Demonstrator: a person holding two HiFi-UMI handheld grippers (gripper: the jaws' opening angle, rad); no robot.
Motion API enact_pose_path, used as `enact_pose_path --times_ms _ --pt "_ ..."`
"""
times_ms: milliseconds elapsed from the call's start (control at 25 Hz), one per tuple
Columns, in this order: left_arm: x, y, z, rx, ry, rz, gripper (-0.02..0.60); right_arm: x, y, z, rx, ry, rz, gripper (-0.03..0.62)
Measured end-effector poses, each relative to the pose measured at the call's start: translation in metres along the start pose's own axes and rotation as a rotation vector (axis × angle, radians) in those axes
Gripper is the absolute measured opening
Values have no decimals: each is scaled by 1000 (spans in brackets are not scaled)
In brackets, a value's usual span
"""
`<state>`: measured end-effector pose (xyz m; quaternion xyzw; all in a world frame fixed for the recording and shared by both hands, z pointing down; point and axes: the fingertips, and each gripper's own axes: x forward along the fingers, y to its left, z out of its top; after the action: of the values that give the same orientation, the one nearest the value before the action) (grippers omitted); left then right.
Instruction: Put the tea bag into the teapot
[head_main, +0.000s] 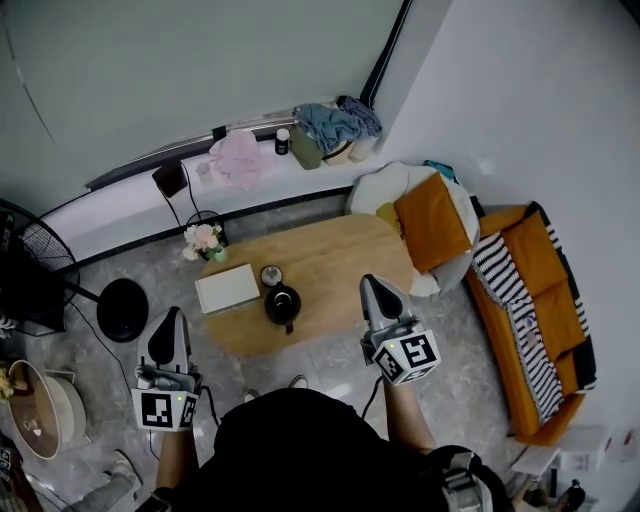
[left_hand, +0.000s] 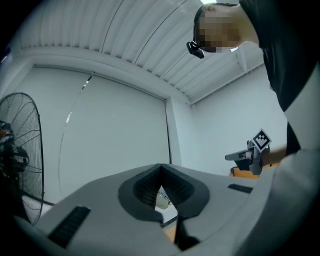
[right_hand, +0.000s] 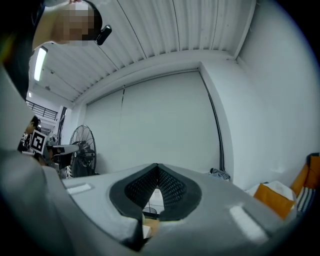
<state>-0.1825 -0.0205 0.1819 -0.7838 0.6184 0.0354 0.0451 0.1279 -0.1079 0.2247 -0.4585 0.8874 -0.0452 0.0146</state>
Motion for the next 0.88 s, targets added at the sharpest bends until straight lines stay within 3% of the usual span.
enact_pose_path --times_ms 480,880 --pt "-26 7 -22 -54 32 31 8 -21 14 8 -46 -7 -60 5" --pt "-27 20 -21 -50 35 14 8 -3 41 14 -64 1 -23 5"
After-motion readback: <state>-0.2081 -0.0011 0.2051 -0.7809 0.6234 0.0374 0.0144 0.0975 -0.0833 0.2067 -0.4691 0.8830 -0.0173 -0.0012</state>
